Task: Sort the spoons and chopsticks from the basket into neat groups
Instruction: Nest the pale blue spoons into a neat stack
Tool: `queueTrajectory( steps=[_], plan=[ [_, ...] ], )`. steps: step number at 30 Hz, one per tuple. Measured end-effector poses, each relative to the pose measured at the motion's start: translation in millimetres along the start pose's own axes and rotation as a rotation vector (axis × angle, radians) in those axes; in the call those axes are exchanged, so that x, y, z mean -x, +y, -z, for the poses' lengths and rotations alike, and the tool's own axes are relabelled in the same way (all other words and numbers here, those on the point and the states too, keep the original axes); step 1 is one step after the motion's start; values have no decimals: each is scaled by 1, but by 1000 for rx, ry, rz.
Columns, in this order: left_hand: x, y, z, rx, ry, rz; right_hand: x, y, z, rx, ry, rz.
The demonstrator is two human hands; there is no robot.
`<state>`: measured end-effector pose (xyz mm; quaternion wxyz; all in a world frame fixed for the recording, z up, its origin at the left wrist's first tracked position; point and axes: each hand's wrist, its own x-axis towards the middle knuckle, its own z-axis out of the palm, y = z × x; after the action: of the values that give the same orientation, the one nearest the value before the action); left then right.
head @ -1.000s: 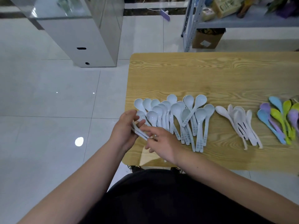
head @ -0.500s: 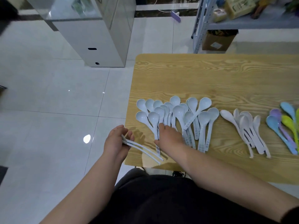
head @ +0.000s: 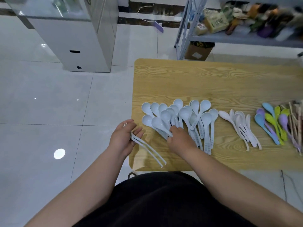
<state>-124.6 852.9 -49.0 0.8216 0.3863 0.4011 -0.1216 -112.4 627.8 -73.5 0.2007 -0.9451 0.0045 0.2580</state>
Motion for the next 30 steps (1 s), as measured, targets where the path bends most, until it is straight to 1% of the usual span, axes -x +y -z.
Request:
queueTrajectory(
  steps=[3,5,6,8,9,10,13,14,19,20,21,22,24,26,28,30],
  plan=[
    [7,8,-6,-55,-95,14,20,-13,16,-415,85,20],
    [13,10,-12,-93,-194,15,34,-30,28,-655,72,66],
    [17,11,-16,-99,-246,11,41,-38,33,-716,43,98],
    [22,11,-22,-76,-317,-3,51,-48,37,-736,-9,139],
    [24,11,-26,-43,-325,-11,56,-51,38,-720,-29,143],
    [27,10,-29,-18,-314,-25,60,-52,38,-722,-57,131],
    [29,6,-34,-7,-269,-95,72,-54,32,-883,-157,82],
    [30,5,-34,0,-270,-115,75,-54,31,-905,-173,82],
    [34,5,-45,-13,-252,-126,79,-44,32,-841,-176,101],
    [34,5,-49,1,-237,-120,77,-42,34,-873,-200,86],
    [33,6,-52,29,-225,-114,74,-40,35,-963,-261,50],
    [31,7,-56,61,-221,-115,71,-37,37,-1086,-372,-4],
    [27,9,-65,116,-220,-130,66,-26,42,-1267,-646,-89],
    [23,7,-77,151,-213,-132,59,-9,48,-1375,-824,-93],
    [18,2,-90,154,-214,-108,48,12,58,-1433,-900,-93],
    [12,-4,-103,95,-219,-64,32,34,75,-1367,-922,-92]
  ],
)
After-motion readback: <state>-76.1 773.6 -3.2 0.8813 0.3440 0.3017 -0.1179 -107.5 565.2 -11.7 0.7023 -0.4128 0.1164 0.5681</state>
